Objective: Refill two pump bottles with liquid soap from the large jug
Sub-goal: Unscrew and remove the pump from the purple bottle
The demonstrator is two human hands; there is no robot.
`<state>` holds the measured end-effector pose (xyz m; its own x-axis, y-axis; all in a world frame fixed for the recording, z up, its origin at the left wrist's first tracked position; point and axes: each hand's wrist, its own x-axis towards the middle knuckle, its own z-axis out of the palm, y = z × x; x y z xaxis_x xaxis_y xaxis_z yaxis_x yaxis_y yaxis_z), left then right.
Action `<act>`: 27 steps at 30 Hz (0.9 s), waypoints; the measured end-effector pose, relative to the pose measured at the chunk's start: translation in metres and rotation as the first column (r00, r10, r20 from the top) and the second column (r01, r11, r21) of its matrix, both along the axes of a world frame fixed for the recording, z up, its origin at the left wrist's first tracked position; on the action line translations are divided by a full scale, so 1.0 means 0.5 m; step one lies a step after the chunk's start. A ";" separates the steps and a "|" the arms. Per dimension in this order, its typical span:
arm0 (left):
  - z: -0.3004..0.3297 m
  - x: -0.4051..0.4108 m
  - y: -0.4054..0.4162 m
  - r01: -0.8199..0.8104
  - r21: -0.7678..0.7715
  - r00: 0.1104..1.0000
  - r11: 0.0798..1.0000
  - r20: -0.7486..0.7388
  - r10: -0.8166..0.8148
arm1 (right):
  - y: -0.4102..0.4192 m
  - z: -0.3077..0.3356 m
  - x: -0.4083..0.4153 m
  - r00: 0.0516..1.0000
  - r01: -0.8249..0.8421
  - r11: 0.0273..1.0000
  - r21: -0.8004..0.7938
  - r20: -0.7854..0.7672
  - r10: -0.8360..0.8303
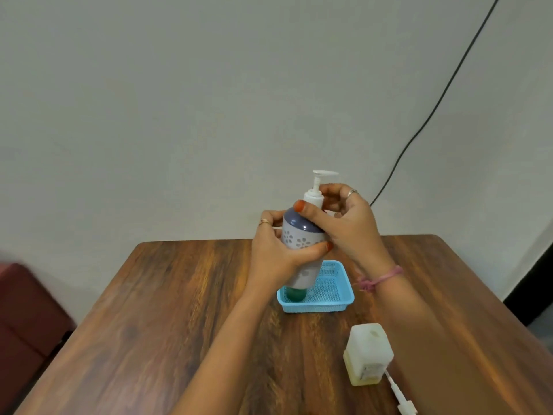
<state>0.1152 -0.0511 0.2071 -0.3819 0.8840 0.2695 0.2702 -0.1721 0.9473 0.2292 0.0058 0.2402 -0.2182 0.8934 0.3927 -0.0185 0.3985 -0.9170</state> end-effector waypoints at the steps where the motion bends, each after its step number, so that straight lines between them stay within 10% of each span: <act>1: -0.001 0.003 0.001 0.000 0.002 1.000 1.000 -0.014 0.000 | -0.002 -0.001 -0.005 0.999 0.043 0.999 0.005 -0.011 -0.043; 9: -0.005 -0.004 0.011 0.004 -0.008 0.999 1.000 0.046 -0.003 | 0.015 0.001 0.020 0.948 -0.297 0.939 -0.175 -0.172 0.267; 15: -0.004 0.000 0.017 0.007 -0.003 1.000 1.000 0.008 -0.007 | 0.008 -0.003 -0.010 0.998 0.013 0.998 -0.059 -0.062 -0.017; 21: 0.000 -0.006 0.020 -0.026 0.012 0.999 1.000 0.038 0.026 | 0.009 0.007 -0.003 0.963 -0.173 0.970 -0.172 -0.236 0.130; 27: 0.003 0.004 0.019 0.001 0.017 1.000 1.000 0.025 -0.001 | 0.010 0.005 -0.014 0.992 0.015 0.997 -0.074 -0.123 -0.024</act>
